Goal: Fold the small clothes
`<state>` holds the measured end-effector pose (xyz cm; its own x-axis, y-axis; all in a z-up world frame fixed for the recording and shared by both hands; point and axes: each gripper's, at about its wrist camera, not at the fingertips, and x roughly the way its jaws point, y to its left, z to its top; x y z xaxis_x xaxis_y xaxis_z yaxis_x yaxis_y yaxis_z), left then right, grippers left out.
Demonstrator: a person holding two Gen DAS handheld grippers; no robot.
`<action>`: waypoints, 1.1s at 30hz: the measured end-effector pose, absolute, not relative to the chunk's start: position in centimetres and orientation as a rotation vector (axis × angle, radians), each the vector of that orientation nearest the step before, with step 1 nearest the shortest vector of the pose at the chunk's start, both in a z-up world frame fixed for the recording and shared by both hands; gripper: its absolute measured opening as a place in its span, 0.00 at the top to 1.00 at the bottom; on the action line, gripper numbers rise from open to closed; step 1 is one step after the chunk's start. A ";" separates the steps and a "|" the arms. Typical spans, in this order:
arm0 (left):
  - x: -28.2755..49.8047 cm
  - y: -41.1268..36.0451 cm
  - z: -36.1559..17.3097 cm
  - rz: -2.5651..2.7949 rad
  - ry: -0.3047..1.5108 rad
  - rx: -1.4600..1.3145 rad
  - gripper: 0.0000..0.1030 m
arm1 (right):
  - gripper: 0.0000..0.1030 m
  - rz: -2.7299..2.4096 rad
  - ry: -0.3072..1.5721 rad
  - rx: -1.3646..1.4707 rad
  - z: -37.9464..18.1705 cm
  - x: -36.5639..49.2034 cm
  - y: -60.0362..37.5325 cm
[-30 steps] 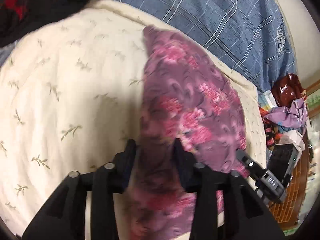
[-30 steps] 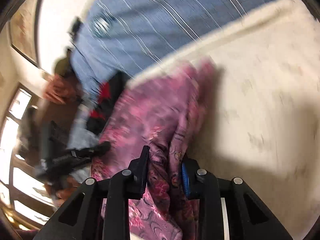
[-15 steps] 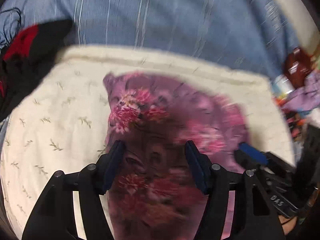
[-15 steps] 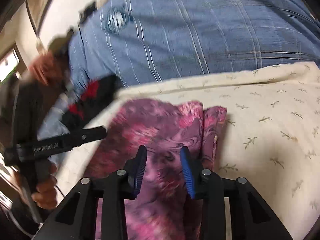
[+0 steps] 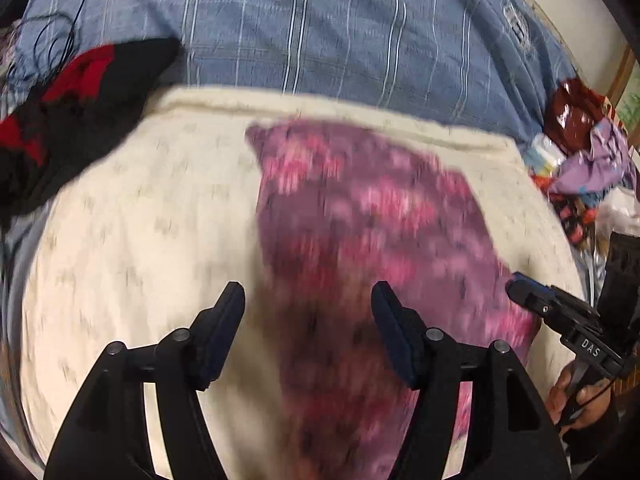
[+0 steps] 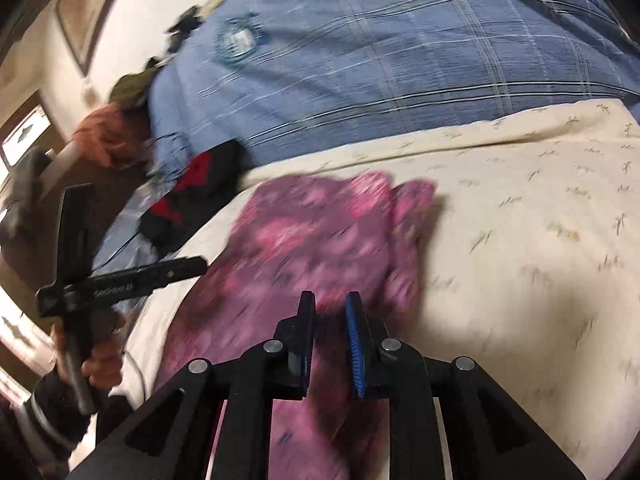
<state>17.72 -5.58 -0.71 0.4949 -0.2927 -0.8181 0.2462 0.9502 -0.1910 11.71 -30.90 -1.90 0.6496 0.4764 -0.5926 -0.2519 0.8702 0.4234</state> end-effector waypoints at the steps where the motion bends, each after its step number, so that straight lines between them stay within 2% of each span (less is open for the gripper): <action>1: 17.5 -5.6 -1.6 -0.329 1.024 -0.049 0.36 | 0.78 0.412 0.774 0.304 -2.8 11.0 -30.7; 3: 17.1 -5.2 -3.6 -0.313 1.069 -0.100 0.29 | 0.72 0.351 0.829 0.294 -5.2 10.8 -30.7; 5: 17.1 -4.6 -3.5 -0.306 1.062 -0.162 0.29 | 0.69 0.350 0.791 0.353 -5.7 10.5 -31.3; 9: 15.7 -4.3 -1.9 -0.281 1.053 -0.135 0.29 | 0.67 0.285 0.818 0.319 -3.9 10.0 -30.7; 10: 15.2 -4.2 -1.6 -0.276 1.039 -0.111 0.28 | 0.63 0.261 0.819 0.279 -3.3 9.3 -30.5; 12: 13.5 -4.3 -0.8 -0.250 1.009 -0.039 0.25 | 0.61 0.229 0.827 0.221 -2.6 8.1 -30.4; 14: 11.2 -4.4 -0.6 -0.249 0.989 0.020 0.25 | 0.47 0.191 0.842 0.186 -2.2 6.6 -30.6; 16: 9.3 -4.5 -0.5 -0.247 0.979 0.060 0.24 | 0.41 0.161 0.854 0.154 -1.8 5.0 -30.5; 18: 7.4 -4.8 -0.6 -0.227 0.968 0.098 0.18 | 0.36 0.141 0.861 0.133 -1.5 3.5 -30.3; 20: 6.1 -4.9 -0.8 -0.213 0.957 0.118 0.18 | 0.24 0.102 0.876 0.109 -1.2 2.4 -30.1; 23: 4.8 -4.5 -1.0 -0.222 0.971 0.088 0.18 | 0.12 0.036 0.884 0.060 -0.7 0.7 -29.5; 26: 4.3 -4.3 -1.3 -0.223 0.990 0.070 0.18 | 0.04 0.011 0.838 0.039 -0.1 -1.0 -29.1; 33: 3.7 -4.1 -0.7 -0.210 0.963 0.089 0.18 | 0.02 0.032 0.817 0.039 0.6 -2.2 -28.8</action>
